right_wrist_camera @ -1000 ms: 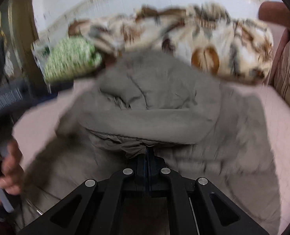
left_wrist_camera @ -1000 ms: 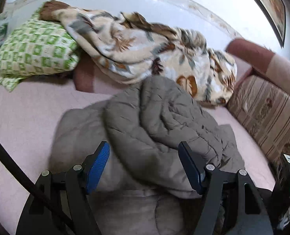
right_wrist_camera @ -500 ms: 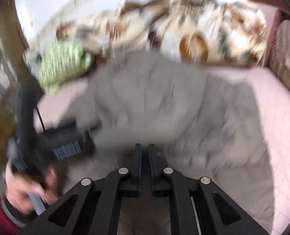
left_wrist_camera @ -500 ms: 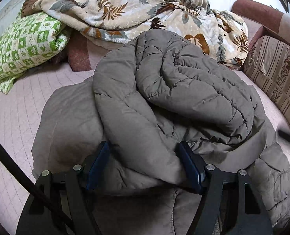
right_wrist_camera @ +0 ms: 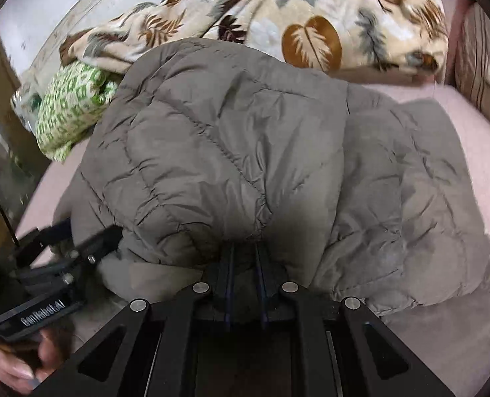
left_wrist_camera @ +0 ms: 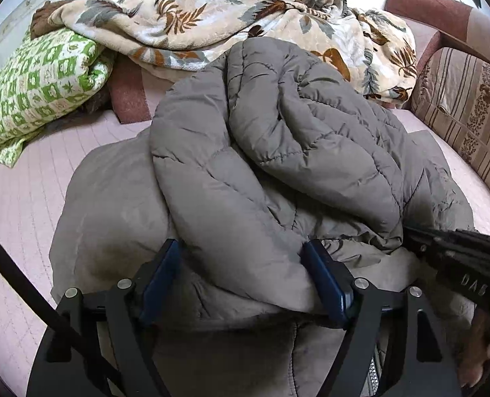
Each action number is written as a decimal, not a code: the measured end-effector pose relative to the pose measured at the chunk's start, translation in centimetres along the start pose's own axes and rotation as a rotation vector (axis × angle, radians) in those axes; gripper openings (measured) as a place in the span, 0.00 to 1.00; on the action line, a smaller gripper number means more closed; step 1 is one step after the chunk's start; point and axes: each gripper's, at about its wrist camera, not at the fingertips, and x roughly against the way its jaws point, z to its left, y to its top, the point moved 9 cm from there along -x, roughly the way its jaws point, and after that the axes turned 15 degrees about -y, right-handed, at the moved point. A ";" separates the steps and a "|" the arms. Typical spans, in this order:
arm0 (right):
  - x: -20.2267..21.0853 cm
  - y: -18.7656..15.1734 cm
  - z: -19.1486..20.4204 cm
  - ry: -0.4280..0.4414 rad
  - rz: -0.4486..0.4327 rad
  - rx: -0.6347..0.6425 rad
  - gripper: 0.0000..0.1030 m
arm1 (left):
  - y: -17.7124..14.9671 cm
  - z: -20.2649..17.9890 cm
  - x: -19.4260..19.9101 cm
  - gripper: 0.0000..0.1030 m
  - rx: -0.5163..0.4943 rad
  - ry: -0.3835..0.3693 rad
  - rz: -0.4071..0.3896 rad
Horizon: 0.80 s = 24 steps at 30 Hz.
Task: Fold large clothes
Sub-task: 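Fold the hood down over the folded hem with both tools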
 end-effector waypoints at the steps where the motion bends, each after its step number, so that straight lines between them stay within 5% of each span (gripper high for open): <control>1: 0.2 0.1 -0.1 0.003 0.003 -0.007 0.13 | 0.1 0.0 0.1 0.75 0.001 -0.003 -0.004; 7: 4.9 3.4 1.1 0.024 -0.167 -0.025 0.13 | 1.5 -0.6 2.0 0.75 0.010 -0.040 -0.074; 11: 4.5 4.8 2.7 0.053 -0.202 -0.023 0.13 | 2.1 -0.8 2.4 0.75 0.009 -0.045 -0.101; 18: -0.8 2.7 3.9 0.032 -0.051 0.018 0.13 | 0.8 0.4 0.0 0.75 0.023 -0.010 -0.022; 24: -1.0 2.7 3.3 0.068 -0.028 -0.011 0.13 | 0.6 0.3 0.3 0.75 0.006 -0.004 -0.027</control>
